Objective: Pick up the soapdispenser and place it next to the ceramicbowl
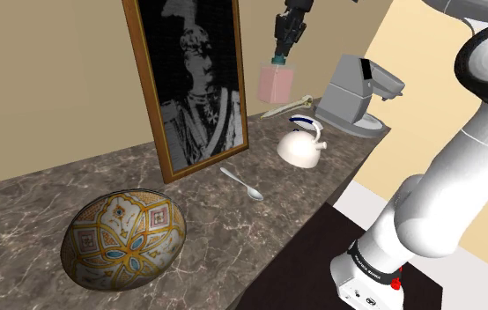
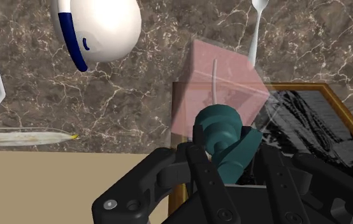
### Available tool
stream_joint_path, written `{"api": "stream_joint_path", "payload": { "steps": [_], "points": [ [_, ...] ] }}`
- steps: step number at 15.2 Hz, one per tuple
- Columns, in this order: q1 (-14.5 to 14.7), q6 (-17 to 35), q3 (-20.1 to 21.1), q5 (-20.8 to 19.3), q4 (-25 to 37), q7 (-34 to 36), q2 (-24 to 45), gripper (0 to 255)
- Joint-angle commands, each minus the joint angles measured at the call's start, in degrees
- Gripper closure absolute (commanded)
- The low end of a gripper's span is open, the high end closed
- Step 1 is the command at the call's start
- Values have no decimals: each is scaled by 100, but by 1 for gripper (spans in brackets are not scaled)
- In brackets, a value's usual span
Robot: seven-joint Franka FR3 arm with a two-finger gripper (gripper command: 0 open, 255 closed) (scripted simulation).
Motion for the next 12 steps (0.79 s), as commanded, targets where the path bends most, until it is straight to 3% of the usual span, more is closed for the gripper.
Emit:
{"api": "stream_joint_path", "payload": {
  "steps": [1, 12],
  "points": [
    [155, 81, 155, -32, -218, 310, -153, 255],
    [888, 186, 1002, -29, -486, 1889, -371, 255]
  ]
}}
